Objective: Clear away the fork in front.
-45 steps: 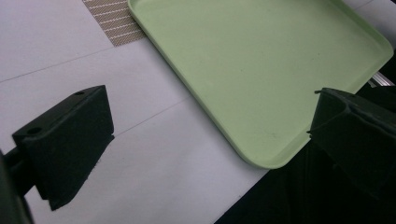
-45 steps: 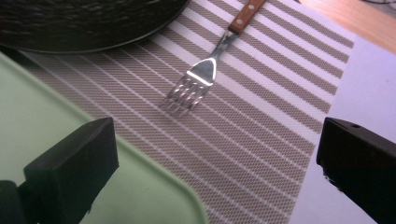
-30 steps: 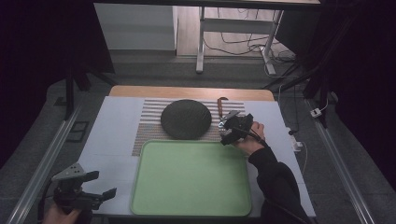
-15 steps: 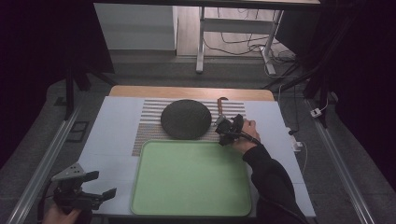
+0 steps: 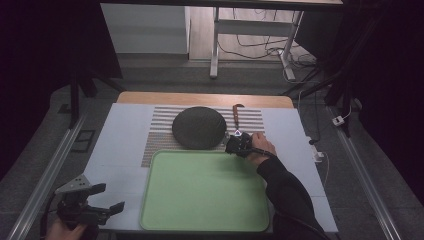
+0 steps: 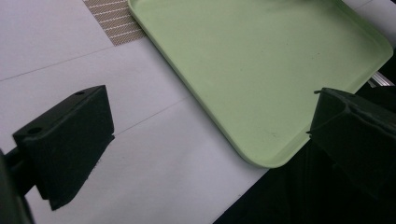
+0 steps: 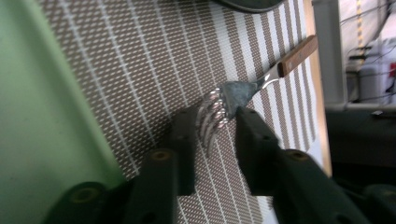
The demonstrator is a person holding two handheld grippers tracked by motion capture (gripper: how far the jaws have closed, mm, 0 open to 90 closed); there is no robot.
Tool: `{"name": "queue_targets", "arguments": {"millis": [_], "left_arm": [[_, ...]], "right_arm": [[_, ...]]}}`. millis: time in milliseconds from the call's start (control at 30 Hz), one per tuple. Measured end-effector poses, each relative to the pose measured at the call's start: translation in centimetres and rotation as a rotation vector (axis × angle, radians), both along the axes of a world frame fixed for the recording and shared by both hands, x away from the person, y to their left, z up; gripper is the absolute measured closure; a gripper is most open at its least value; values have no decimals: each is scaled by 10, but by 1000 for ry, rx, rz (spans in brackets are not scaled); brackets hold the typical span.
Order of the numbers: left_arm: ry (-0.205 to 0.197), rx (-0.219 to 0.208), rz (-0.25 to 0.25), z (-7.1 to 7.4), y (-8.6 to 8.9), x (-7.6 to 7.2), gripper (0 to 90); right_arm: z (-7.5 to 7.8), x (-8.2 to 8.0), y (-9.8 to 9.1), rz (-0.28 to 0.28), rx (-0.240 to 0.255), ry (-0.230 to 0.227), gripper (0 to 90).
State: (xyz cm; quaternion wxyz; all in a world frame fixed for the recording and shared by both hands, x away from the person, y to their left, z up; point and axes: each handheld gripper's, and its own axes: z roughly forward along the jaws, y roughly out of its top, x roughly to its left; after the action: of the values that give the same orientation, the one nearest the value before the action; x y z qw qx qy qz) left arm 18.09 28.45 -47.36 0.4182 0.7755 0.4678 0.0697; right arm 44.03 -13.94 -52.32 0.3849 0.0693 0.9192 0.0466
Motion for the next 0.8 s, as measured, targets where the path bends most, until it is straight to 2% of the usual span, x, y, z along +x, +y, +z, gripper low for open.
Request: {"name": "queue_targets", "arguments": {"millis": [33,67,133,167,233,267,400,433,500,600,633,733,767,800], "left_arm": [[0,0,0,0,0,0,0],[-1,1,0,0,0,0,0],[-1,2,0,0,0,0,0],[-1,2,0,0,0,0,0],[-1,2,0,0,0,0,0],[-1,3,-2,0,0,0,0],[-4,9,-6,0,-1,0,1],[-5,10,-6,0,-1,0,1],[-5,10,-4,0,-1,-1,2],[-4,14,-2,0,-2,-1,1],[-4,14,-2,0,-2,-1,0],[-3,19,-2,0,-2,0,0],[-3,19,-2,0,-2,0,0],[-3,22,-3,0,-2,0,0]], "right_arm": [[-2,-2,0,-5,-9,-2,793],[-2,-2,1,17,-35,-26,829],[-4,-5,1,29,-57,-56,876],[-3,-4,1,47,-55,-51,880],[0,-6,1,43,-54,-73,889],[1,-6,1,44,-47,-89,891],[8,-6,-1,37,-8,-66,895],[10,-8,-1,21,-14,-84,895],[14,-7,-3,34,19,-51,895],[20,-9,-4,18,48,-57,896],[22,-9,-5,12,44,-62,896],[27,-9,-9,-1,103,-23,896],[29,-10,-9,-24,111,-44,897],[32,-10,-11,-27,128,-33,897]]}}
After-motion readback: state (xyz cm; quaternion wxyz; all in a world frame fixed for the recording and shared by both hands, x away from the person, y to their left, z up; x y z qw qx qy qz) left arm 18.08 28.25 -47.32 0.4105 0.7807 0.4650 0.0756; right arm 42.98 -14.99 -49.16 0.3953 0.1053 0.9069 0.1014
